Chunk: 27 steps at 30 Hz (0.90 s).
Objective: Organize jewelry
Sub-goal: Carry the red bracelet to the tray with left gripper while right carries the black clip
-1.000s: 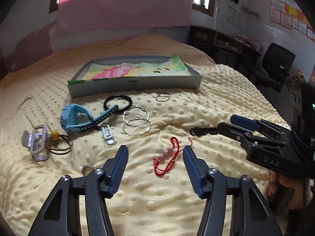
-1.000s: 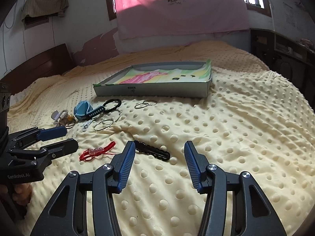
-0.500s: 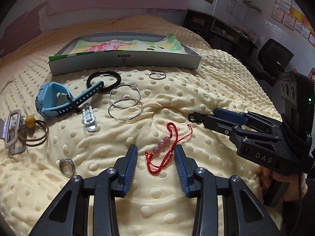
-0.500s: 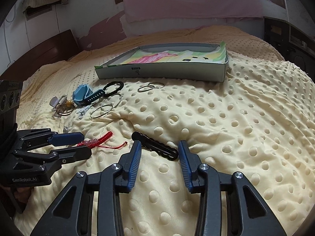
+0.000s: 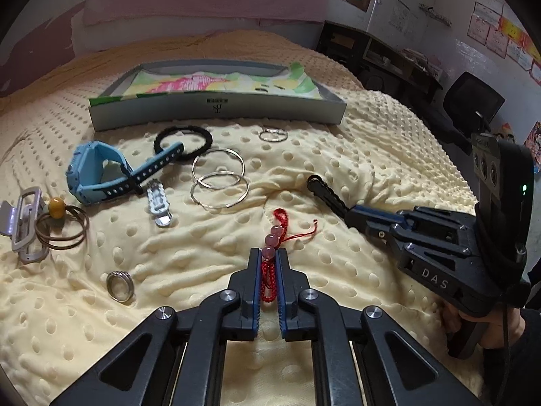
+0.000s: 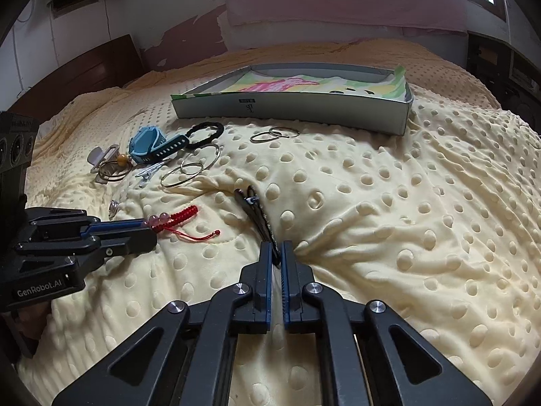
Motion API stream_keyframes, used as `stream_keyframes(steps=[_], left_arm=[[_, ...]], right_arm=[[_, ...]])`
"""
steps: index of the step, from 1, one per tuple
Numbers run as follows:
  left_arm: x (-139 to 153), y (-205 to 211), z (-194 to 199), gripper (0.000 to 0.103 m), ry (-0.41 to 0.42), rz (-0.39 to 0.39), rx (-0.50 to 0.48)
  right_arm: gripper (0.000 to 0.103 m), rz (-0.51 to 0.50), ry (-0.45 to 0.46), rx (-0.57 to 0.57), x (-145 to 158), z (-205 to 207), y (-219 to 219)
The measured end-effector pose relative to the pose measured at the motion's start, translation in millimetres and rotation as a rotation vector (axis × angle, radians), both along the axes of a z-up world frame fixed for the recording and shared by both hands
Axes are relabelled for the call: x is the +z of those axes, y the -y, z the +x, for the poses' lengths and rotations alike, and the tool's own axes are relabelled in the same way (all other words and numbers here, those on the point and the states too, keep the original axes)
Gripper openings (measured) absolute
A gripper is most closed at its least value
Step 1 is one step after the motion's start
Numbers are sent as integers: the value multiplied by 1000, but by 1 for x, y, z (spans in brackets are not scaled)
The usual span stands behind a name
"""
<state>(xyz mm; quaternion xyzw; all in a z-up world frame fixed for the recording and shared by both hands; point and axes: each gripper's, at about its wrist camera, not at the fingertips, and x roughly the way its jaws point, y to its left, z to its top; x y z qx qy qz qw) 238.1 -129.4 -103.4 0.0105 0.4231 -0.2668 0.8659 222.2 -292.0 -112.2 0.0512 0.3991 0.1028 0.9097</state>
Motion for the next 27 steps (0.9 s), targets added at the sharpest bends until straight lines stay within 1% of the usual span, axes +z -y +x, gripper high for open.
stream_keyframes(steps=[3, 9, 13, 16, 20, 23, 27], left_arm=[[11, -5, -2, 8, 26, -12, 9], [38, -11, -1, 8, 84, -33, 17], [58, -11, 12, 8, 132, -27, 41], [70, -15, 35, 8, 142, -56, 76], [82, -23, 80, 8, 142, -107, 125], [83, -23, 112, 8, 137, -112, 150], [73, -15, 156, 8, 106, -84, 167]], right_arm=[[2, 13, 29, 7, 6, -5, -2], [2, 53, 153, -25, 33, -19, 1], [2, 66, 202, -59, 50, -5, 0], [2, 87, 220, -97, 59, 18, 1], [2, 111, 225, -135, 65, 54, 3], [2, 109, 210, -153, 66, 82, 6], [2, 97, 160, -177, 63, 121, 9]])
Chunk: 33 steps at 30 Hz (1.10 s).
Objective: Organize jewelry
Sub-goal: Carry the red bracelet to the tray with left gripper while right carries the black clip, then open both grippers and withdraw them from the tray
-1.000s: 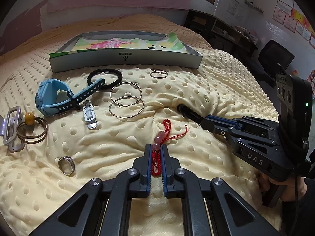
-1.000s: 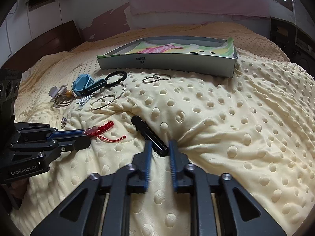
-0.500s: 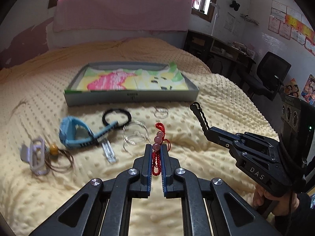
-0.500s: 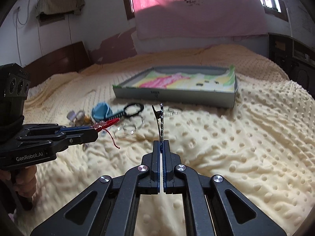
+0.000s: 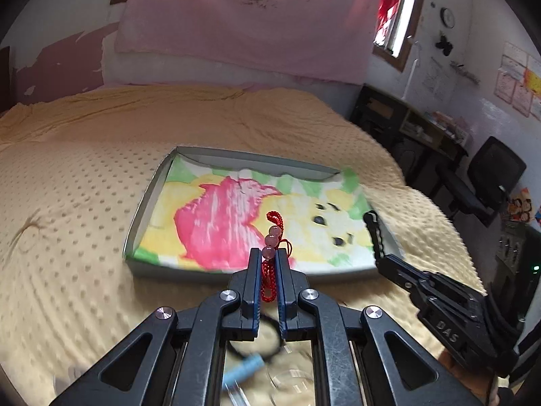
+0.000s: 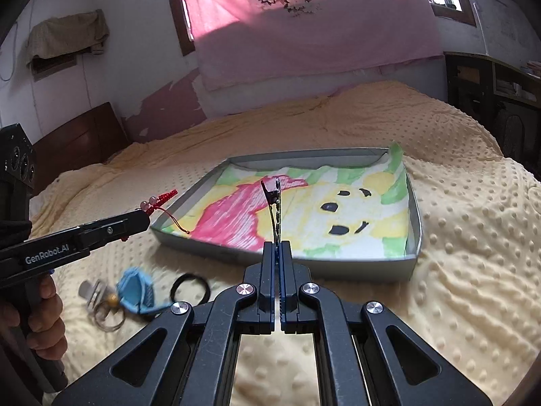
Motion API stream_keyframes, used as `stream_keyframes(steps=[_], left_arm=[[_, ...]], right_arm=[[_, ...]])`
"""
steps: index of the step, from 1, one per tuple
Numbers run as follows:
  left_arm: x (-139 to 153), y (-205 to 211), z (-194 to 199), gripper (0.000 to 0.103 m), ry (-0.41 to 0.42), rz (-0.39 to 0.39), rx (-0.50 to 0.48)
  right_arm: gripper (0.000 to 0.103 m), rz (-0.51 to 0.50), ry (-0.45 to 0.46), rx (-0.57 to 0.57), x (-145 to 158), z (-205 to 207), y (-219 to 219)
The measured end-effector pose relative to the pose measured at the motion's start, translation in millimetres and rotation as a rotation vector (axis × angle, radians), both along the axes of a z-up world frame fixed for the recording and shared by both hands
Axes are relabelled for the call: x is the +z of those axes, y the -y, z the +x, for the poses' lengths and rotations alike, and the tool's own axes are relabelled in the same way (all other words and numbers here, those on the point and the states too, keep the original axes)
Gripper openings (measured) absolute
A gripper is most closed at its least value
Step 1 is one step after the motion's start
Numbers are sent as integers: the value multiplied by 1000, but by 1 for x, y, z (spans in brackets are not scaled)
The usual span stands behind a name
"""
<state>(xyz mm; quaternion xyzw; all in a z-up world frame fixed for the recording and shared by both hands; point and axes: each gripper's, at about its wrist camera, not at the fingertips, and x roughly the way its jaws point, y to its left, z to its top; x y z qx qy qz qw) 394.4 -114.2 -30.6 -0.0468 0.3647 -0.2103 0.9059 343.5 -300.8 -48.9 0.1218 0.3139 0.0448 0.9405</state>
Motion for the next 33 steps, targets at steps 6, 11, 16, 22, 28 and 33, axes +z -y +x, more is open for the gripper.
stream_keyframes(steps=[6, 11, 16, 22, 28, 33], left_arm=[[-31, 7, 50, 8, -123, 15, 12], [-48, 10, 61, 8, -172, 26, 14], [-54, 9, 62, 19, -211, 2, 5], [-32, -1, 29, 63, -112, -14, 45], [9, -26, -32, 91, 27, -65, 94], [44, -51, -101, 103, 172, -129, 128]], right_arm=[[2, -21, -144, 0, -15, 46, -1], [3, -24, -201, 1, -24, 61, -3], [3, -38, -211, -18, -29, 63, -4], [36, -26, -93, -83, -15, 29, 3], [64, -20, 93, -147, 21, -46, 1], [92, -46, 260, -156, 62, -118, -14]])
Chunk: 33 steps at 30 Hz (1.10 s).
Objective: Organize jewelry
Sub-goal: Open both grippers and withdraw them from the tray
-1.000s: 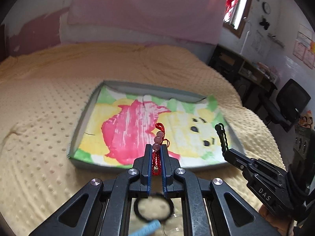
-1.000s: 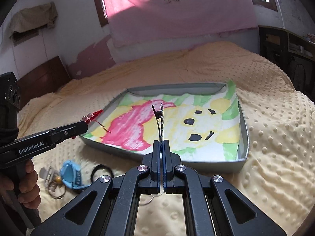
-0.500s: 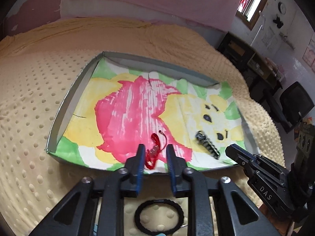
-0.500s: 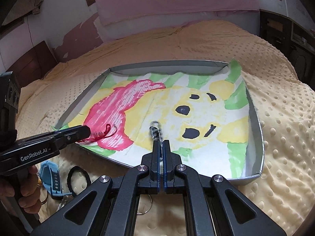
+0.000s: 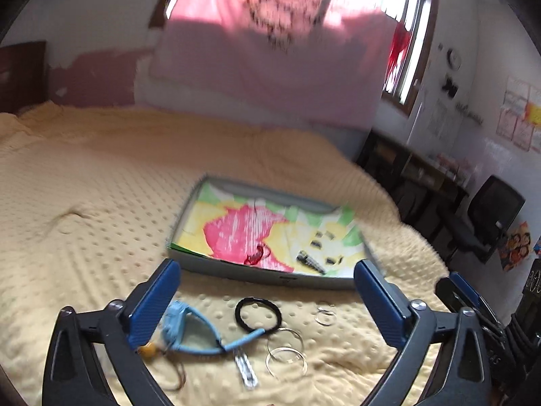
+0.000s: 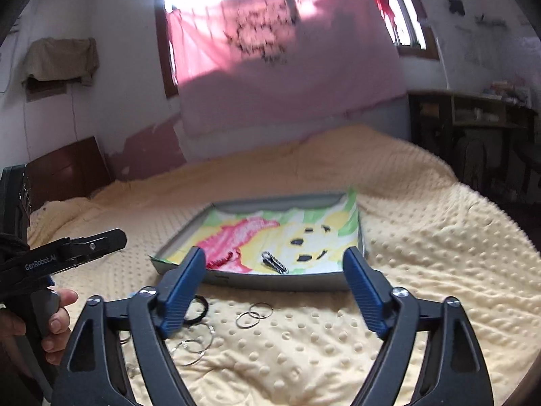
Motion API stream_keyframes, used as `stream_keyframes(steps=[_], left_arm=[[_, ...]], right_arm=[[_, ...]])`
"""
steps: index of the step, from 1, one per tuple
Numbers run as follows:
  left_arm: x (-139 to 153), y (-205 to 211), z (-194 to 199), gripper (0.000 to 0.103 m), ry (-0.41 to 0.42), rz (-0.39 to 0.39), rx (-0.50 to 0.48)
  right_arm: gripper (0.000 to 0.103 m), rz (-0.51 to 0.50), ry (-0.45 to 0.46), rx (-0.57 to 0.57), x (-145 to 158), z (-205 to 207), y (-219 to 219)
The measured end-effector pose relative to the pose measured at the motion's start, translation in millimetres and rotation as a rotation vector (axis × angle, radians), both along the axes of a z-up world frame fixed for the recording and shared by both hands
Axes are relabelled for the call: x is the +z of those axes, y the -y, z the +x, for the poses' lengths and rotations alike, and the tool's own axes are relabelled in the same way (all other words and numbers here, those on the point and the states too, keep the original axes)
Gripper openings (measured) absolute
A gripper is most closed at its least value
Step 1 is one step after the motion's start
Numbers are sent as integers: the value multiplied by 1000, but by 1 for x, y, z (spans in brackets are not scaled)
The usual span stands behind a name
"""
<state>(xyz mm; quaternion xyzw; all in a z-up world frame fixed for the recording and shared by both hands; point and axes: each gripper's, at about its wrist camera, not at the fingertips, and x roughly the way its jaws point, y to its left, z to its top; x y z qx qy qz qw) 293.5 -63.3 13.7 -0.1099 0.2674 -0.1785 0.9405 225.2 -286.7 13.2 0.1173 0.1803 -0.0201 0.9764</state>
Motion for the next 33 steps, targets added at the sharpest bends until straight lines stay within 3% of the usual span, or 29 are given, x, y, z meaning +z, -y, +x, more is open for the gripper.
stream_keyframes(steps=[3, 13, 24, 33], left_arm=[[18, -14, -45, 103, 90, -6, 20], [57, -38, -176, 103, 254, 88, 99], [49, -52, -266, 103, 271, 150, 90], [28, -64, -298, 103, 241, 167, 112]], right_arm=[[101, -19, 81, -1, 24, -41, -7], [102, -36, 171, -19, 65, -154, -27], [102, -54, 125, -21, 74, -250, -49], [102, -77, 83, -47, 56, -290, -66]])
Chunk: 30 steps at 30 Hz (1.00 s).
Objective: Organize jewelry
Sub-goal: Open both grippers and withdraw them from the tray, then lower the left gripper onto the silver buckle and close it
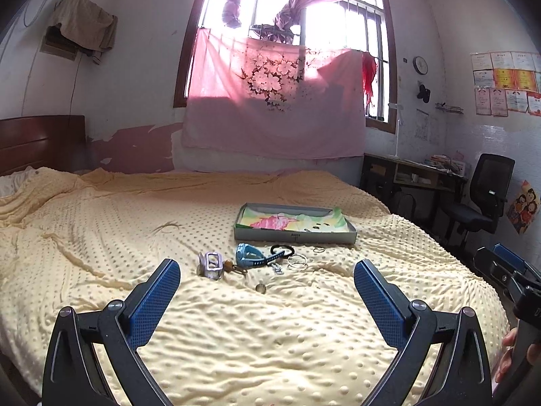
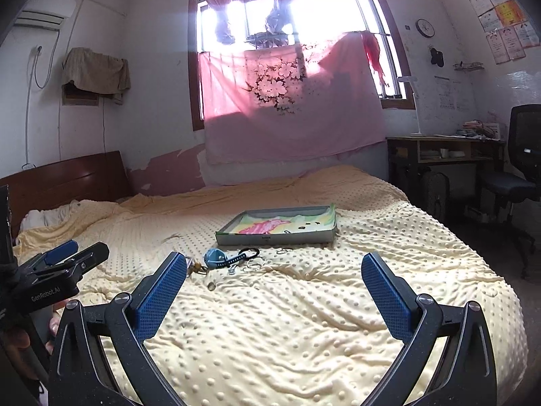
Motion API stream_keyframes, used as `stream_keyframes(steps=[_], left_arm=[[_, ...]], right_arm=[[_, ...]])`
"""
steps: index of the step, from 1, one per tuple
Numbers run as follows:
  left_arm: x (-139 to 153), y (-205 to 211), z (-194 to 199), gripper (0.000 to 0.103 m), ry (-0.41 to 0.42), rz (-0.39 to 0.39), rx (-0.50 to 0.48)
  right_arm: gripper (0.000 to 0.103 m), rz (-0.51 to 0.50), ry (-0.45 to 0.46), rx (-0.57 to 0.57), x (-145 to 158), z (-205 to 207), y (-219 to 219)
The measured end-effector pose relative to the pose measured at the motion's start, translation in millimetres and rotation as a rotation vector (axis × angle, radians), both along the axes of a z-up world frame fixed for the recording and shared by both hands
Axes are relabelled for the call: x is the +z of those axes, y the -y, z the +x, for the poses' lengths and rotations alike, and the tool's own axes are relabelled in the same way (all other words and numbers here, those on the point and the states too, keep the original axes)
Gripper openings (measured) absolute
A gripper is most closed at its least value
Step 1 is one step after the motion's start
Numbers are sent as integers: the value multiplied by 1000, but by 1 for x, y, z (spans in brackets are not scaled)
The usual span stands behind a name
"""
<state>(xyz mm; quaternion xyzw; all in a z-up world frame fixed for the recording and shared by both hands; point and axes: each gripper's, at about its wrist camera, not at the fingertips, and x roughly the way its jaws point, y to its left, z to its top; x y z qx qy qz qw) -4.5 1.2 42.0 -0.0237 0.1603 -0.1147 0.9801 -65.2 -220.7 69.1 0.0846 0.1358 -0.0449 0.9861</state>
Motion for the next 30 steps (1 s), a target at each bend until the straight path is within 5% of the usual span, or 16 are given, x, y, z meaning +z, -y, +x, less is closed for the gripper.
stream_keyframes(steps=[10, 30], left_arm=[[-5, -15, 14, 103, -22, 3, 54], [-31, -48, 142, 103, -105, 15, 139]], right_arm=[[102, 20, -1, 22, -8, 24, -12], [102, -3, 28, 104, -31, 179, -43]])
